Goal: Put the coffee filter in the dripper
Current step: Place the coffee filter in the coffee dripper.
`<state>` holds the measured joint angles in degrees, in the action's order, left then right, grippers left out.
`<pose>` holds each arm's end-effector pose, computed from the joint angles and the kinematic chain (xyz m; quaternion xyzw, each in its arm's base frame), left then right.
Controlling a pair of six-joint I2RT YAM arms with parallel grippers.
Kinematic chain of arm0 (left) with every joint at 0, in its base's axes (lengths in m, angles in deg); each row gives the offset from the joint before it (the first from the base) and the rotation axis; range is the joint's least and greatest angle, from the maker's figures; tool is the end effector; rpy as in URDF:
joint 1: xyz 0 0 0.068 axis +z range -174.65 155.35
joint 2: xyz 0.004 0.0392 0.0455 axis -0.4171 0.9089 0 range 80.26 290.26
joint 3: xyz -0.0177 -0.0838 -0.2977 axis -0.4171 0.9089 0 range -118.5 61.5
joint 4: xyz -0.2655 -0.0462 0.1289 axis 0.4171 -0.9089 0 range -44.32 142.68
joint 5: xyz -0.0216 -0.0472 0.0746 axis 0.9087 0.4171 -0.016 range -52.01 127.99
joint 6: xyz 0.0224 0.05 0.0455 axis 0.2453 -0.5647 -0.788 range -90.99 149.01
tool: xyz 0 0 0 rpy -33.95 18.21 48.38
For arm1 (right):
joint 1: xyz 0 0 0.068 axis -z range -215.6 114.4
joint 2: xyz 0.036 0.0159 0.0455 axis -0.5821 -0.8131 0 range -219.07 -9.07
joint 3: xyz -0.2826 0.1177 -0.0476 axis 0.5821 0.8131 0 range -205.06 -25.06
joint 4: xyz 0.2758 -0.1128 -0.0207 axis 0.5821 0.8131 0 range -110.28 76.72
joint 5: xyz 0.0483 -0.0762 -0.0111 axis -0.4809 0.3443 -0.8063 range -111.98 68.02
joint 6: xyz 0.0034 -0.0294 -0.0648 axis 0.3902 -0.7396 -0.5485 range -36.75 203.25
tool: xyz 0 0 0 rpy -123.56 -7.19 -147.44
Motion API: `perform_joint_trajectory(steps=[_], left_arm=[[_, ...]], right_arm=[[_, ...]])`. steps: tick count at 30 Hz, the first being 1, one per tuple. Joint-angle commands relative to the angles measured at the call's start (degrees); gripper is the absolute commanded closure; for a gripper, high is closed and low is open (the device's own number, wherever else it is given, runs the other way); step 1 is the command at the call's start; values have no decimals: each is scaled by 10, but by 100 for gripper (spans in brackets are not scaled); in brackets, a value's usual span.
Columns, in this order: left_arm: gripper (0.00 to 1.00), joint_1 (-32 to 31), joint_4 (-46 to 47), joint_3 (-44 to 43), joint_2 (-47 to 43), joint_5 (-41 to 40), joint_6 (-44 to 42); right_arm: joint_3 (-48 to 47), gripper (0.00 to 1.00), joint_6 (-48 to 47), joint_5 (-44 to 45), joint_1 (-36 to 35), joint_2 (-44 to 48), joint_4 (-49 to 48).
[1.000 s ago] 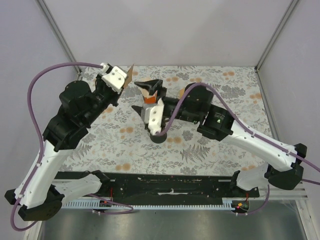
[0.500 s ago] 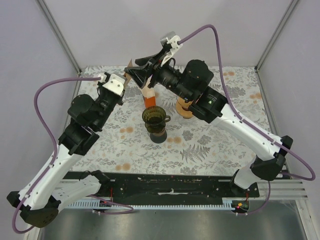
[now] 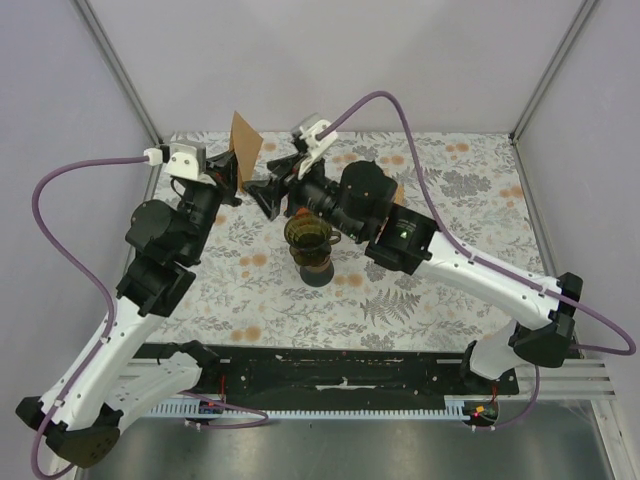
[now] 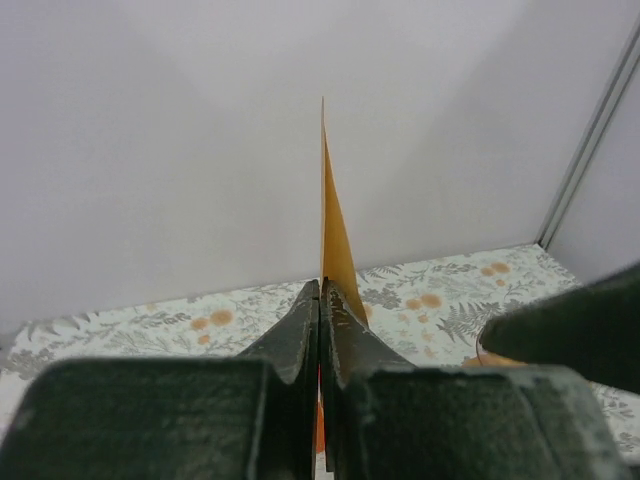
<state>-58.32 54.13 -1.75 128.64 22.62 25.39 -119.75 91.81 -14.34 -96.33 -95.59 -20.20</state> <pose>0.1784 -0.1001 0.5070 0.0886 0.5972 -0.1281 0.7868 0.2050 0.3499 0.5334 -0.2424 0.6094 0.3925 0.6448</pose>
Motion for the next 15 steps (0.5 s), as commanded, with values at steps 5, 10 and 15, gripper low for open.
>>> perform_joint_trajectory(steps=[5, 10, 15], left_arm=[[98, 46, 47, 33, -18, 40, 163], [98, 85, 56, 51, -31, 75, 209], [98, 106, 57, 56, -43, 101, 223]], right_arm=[[-46, 43, -132, 179, -63, -33, -17], [-81, 40, -138, 183, -68, -72, -2], [-103, 37, -145, 172, -68, -91, 14]])
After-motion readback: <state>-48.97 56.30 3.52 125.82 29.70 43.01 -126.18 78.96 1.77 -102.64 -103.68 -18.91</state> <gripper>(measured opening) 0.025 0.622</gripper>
